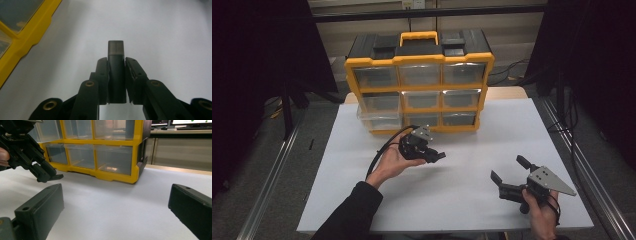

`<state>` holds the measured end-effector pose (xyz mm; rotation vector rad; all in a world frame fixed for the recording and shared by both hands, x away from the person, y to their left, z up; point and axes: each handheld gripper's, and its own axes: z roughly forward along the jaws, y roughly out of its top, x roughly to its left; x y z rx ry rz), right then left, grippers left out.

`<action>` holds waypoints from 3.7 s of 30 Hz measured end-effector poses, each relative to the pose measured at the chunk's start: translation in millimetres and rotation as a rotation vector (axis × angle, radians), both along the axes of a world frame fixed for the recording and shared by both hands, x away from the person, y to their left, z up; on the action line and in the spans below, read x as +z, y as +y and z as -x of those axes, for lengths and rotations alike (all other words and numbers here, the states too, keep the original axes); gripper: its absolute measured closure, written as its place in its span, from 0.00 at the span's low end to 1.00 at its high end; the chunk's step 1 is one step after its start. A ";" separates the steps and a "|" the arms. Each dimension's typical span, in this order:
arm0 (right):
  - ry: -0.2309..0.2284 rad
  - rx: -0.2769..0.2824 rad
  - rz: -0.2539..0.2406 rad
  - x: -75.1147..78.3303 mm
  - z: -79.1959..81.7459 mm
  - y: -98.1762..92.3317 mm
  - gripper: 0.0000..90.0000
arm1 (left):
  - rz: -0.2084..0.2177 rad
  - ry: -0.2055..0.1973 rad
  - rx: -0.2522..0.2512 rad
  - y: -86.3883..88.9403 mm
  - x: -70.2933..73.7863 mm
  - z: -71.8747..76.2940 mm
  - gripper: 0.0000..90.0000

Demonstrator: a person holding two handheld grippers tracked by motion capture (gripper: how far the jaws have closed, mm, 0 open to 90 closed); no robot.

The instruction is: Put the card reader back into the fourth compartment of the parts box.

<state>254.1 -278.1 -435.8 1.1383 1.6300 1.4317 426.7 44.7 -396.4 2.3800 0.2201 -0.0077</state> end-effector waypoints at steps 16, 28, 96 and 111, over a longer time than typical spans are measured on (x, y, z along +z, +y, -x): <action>0.000 -0.002 -0.002 0.3 0.5 -0.2 0.00 | 0.096 -0.003 0.031 20.7 12.8 9.1 0.82; -0.001 -0.005 -0.002 0.1 0.3 -0.1 0.00 | 0.153 -0.011 0.056 40.5 24.0 17.2 0.82; -0.011 -0.022 0.002 1.3 4.7 -3.0 0.00 | 0.287 -0.164 0.186 151.6 105.0 42.2 0.82; -0.010 -0.027 0.004 0.7 4.8 -3.9 0.00 | 0.248 -0.179 0.231 163.1 125.2 24.4 0.82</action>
